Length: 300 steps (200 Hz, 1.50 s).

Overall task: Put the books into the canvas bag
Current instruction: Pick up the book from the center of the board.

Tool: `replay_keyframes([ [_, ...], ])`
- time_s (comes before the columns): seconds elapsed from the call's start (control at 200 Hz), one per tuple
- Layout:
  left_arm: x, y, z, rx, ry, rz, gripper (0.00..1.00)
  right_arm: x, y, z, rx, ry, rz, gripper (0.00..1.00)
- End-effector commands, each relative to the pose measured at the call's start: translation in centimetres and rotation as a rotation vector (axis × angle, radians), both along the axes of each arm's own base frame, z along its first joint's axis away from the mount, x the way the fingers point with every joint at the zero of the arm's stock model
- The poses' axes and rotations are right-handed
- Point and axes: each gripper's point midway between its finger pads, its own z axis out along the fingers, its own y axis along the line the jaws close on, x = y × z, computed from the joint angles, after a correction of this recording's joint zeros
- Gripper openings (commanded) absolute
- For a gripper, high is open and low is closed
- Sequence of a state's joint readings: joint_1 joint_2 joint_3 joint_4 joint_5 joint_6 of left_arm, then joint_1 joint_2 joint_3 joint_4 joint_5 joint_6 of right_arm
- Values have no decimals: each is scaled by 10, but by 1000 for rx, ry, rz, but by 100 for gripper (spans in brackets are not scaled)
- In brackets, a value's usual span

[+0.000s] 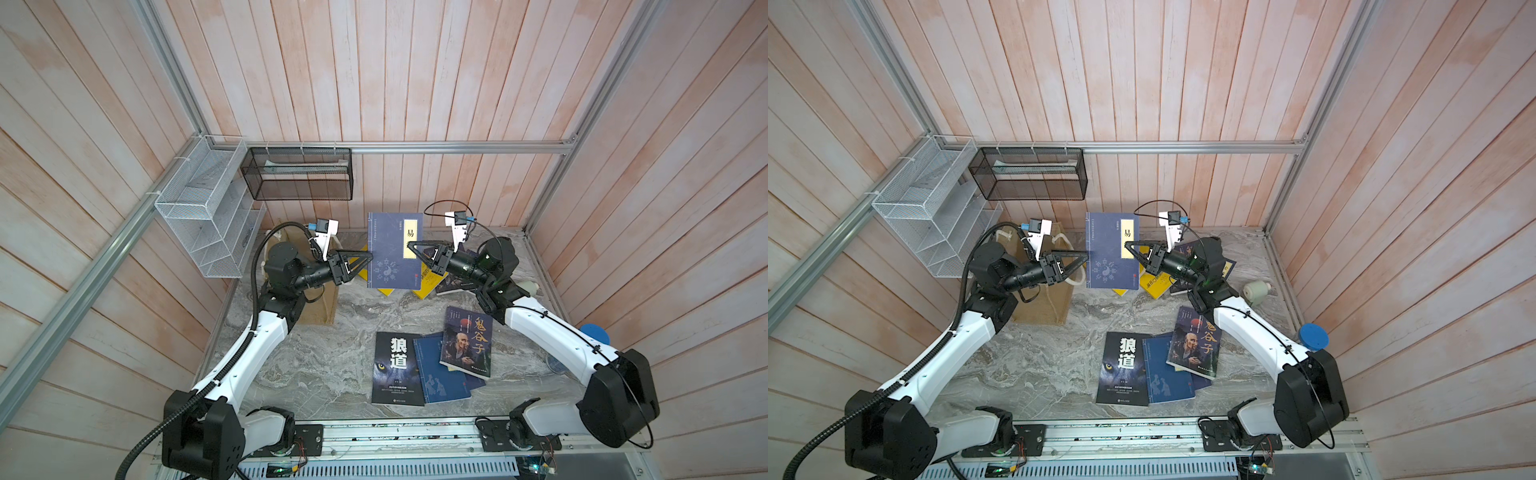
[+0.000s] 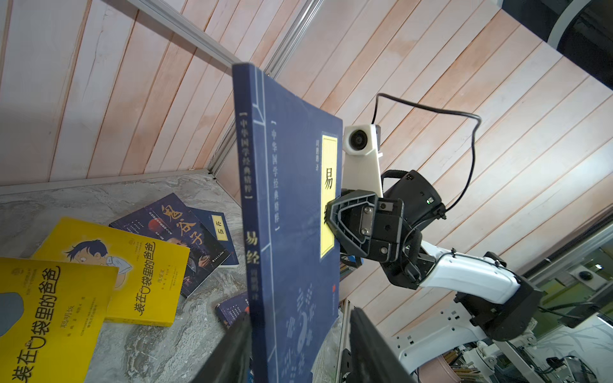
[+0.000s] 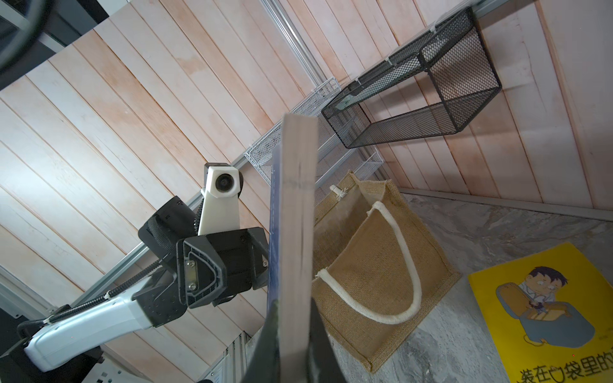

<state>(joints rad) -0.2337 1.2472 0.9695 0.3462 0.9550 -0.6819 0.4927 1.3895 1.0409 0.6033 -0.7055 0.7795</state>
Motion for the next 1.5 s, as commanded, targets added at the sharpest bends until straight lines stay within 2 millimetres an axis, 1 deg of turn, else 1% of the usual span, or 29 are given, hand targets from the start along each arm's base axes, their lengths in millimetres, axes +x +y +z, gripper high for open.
replay_keyframes([
  [0.0,-7,1,13,13,-42,2,50,-12,10,29,59,-70,64,0],
  [0.155,0,9,5,52,-16,75,50,-14,19,31,58,-79,84,0],
  [0.22,8,16,-1,67,21,129,50,-13,23,31,58,-79,94,0],
  [0.325,15,26,-9,79,54,187,51,-13,29,33,65,-80,110,0],
  [0.42,12,28,-9,71,45,177,52,-12,33,33,66,-77,124,0],
  [0.485,6,27,-3,52,19,144,52,-10,36,32,65,-74,130,0],
  [0.525,2,26,1,38,5,115,48,-8,37,32,66,-72,129,0],
  [0.545,1,27,4,30,-4,105,44,-7,38,31,65,-67,128,0],
  [0.59,-2,28,9,12,-15,82,32,-3,40,30,62,-59,123,0],
  [0.655,-4,32,17,-14,-31,66,15,3,43,27,54,-47,113,4],
  [0.73,-5,40,26,-36,-50,61,4,10,49,26,39,-39,106,8],
  [0.76,-4,45,30,-43,-58,65,0,13,52,24,31,-34,106,10],
  [0.84,-1,57,38,-53,-69,79,0,22,61,23,16,-21,107,16],
  [0.86,0,60,40,-55,-74,87,0,24,62,23,13,-19,106,19],
  [0.92,4,70,45,-54,-82,105,0,31,66,21,4,-8,102,32],
  [0.97,7,78,48,-50,-88,128,0,37,70,19,-3,-5,94,39],
  [1.015,11,88,50,-42,-91,160,0,43,73,15,-19,5,80,43],
  [1.095,21,107,53,-19,-88,244,0,61,80,3,-63,43,20,45],
  [1.145,30,120,53,8,-72,316,0,72,86,-5,-112,57,-25,46],
  [1.155,32,122,54,18,-76,330,0,74,88,-11,-131,72,-32,46],
  [1.175,36,127,53,36,-73,364,0,77,91,-13,-153,77,-54,47],
  [1.205,43,135,50,71,-58,420,0,84,96,-22,-192,86,-77,47],
  [1.255,53,149,47,135,-42,521,0,90,107,-29,-243,101,-100,48],
  [1.275,58,155,45,162,-31,562,0,93,111,-36,-264,118,-107,48],
  [1.33,68,171,40,224,3,655,0,102,121,-46,-289,164,-130,48],
  [1.4,77,188,34,291,61,750,0,106,139,-60,-308,223,-120,48],
  [1.43,79,192,33,319,70,772,0,106,146,-63,-316,233,-119,48],
  [1.45,80,196,31,336,80,787,0,107,152,-70,-329,245,-118,48],
  [1.495,82,202,29,376,94,822,0,105,166,-76,-342,251,-103,48],
])
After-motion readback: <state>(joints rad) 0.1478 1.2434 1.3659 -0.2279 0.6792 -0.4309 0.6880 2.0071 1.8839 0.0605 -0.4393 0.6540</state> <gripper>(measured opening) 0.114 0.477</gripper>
